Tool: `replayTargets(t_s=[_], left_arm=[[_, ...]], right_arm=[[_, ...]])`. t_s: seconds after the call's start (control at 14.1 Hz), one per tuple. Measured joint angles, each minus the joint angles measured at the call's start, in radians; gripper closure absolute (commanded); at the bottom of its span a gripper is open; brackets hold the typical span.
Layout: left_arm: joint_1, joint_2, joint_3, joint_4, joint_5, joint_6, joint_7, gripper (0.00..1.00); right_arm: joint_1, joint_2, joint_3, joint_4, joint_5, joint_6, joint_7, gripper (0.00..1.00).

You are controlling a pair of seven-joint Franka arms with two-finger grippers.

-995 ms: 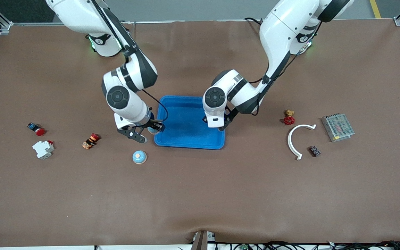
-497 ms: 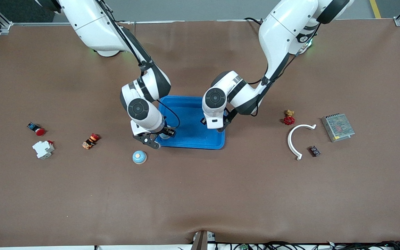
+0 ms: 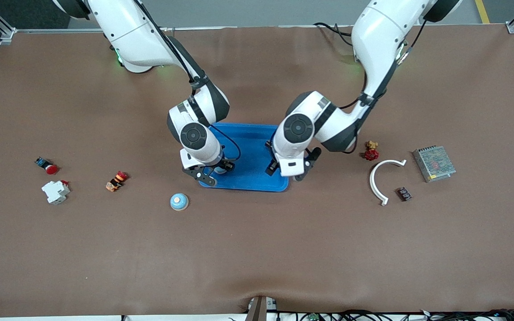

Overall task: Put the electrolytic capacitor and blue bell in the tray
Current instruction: 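Carry the capacitor with the left gripper while the right gripper carries the bell, then open both grippers over the tray, releasing capacitor and bell, then grasp the second capacitor with the left gripper while the right gripper grasps the bell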

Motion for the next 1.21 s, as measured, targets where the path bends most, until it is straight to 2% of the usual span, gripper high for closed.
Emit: replayTargets(t_s=[0.07,0.64,0.85,0.99,1.21], left_arm=[[0.023,-0.018,0.001,0.000,0.000,-0.019,0.028,0.00],[0.271,-0.102,0.007,-0.002,0.001,-0.212,0.385,0.00],[0.385,-0.116,0.009,-0.022,0.024,-0.240,0.538,0.00],[0.460,-0.116,0.009,-0.044,0.039,-0.240,0.613,0.00],[0.522,-0.104,0.010,-0.063,0.069,-0.225,0.639,0.00]], right_arm=[[0.000,0.002,-0.002,0.000,0.000,0.004,0.001,0.01],[0.000,0.003,-0.008,0.014,-0.001,0.004,0.003,0.00],[-0.007,-0.001,-0.016,0.075,-0.006,-0.073,-0.007,0.00],[-0.037,-0.004,-0.023,0.140,-0.012,-0.153,-0.071,0.00],[-0.133,-0.005,-0.028,0.181,-0.016,-0.174,-0.279,0.00]])
